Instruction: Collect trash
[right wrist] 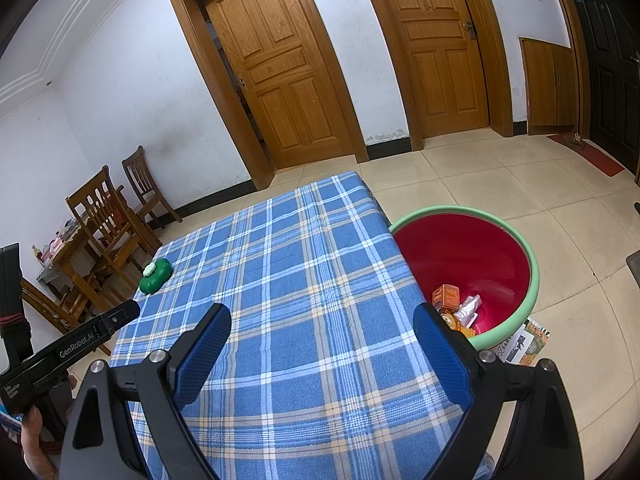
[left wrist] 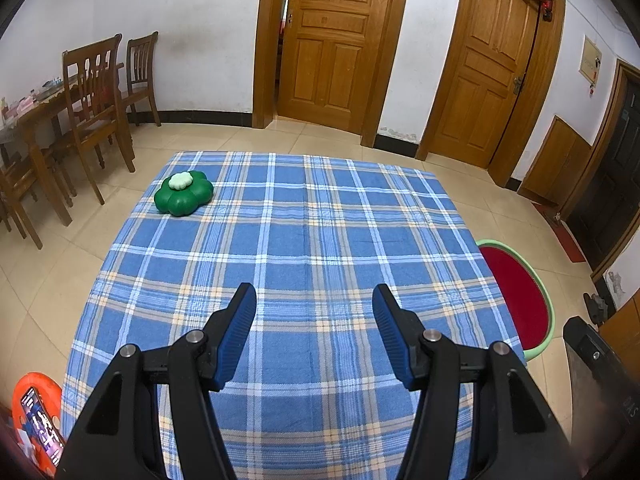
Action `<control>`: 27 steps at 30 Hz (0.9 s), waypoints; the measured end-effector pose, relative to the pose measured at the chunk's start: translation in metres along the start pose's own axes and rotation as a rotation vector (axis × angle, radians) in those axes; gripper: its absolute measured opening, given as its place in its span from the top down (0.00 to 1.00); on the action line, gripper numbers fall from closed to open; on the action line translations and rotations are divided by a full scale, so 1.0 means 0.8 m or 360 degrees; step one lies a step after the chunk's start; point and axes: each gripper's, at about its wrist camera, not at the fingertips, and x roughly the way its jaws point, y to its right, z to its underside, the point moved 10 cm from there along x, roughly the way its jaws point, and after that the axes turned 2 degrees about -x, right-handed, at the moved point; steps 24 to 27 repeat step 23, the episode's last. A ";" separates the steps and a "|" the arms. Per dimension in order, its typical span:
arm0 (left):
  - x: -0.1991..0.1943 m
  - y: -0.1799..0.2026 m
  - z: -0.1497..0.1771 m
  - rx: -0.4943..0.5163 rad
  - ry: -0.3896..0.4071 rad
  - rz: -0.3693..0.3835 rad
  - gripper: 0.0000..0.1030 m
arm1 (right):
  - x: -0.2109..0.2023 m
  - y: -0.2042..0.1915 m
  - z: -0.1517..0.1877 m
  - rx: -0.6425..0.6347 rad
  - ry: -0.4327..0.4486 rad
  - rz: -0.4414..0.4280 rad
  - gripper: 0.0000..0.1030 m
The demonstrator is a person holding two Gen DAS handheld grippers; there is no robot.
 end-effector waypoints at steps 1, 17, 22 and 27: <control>-0.001 0.000 0.001 -0.0001 0.0001 -0.0001 0.41 | 0.000 0.000 0.000 -0.0001 0.0001 0.0000 0.09; -0.002 -0.002 0.001 -0.0002 0.0004 -0.0004 0.41 | 0.000 -0.001 0.000 0.0000 0.0001 0.0000 0.09; -0.003 -0.006 0.003 -0.0004 0.0002 -0.0017 0.41 | 0.000 -0.001 0.000 0.0000 0.0001 0.0001 0.08; -0.002 -0.007 0.004 -0.0006 0.0001 -0.0018 0.41 | 0.000 -0.001 0.000 0.0001 0.0001 0.0001 0.08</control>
